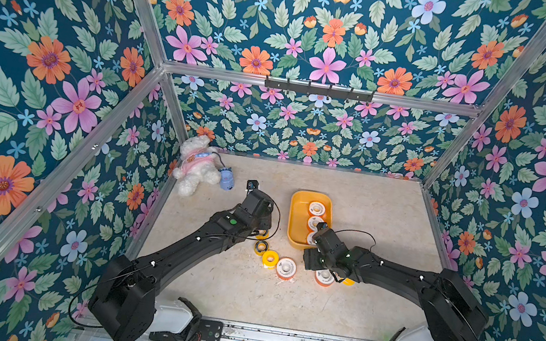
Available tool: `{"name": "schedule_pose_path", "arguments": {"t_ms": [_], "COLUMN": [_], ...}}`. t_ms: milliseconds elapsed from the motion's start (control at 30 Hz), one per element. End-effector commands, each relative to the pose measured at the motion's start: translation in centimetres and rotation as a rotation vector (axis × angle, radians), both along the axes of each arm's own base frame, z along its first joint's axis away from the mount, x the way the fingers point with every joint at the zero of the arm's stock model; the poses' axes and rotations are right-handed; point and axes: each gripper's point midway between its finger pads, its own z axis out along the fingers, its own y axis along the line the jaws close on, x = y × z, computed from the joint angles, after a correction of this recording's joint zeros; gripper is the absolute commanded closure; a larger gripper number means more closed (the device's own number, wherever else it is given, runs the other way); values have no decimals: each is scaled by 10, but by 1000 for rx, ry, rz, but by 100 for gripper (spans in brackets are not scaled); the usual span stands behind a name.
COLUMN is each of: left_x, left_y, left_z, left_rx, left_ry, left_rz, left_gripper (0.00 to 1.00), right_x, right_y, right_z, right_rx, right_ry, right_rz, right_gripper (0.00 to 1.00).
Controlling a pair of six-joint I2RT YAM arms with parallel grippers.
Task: Put the sealing tape into the storage box
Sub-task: Pick up the sealing tape at the center of the board.
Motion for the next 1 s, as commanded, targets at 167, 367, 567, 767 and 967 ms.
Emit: {"name": "schedule_pose_path", "arguments": {"t_ms": [167, 367, 567, 767, 967], "left_x": [3, 3, 1, 1, 1], "left_y": [4, 5, 6, 8, 9], "left_z": [-2, -3, -4, -4, -3], "left_rx": [15, 18, 16, 17, 18], "left_ry": [-4, -2, -1, -2, -4], "left_rz": [14, 18, 23, 28, 32], "left_gripper": [35, 35, 35, 35, 34], "right_x": [0, -3, -6, -5, -8], "right_y": [-4, -4, -5, -2, 9], "right_z": [-11, -25, -32, -27, -12], "right_rx": [-76, -113, -147, -135, -61], "right_ry": [13, 38, 49, 43, 44], "right_rz": [-6, 2, 4, 2, 31], "right_gripper": [17, 20, 24, 36, 41]}}
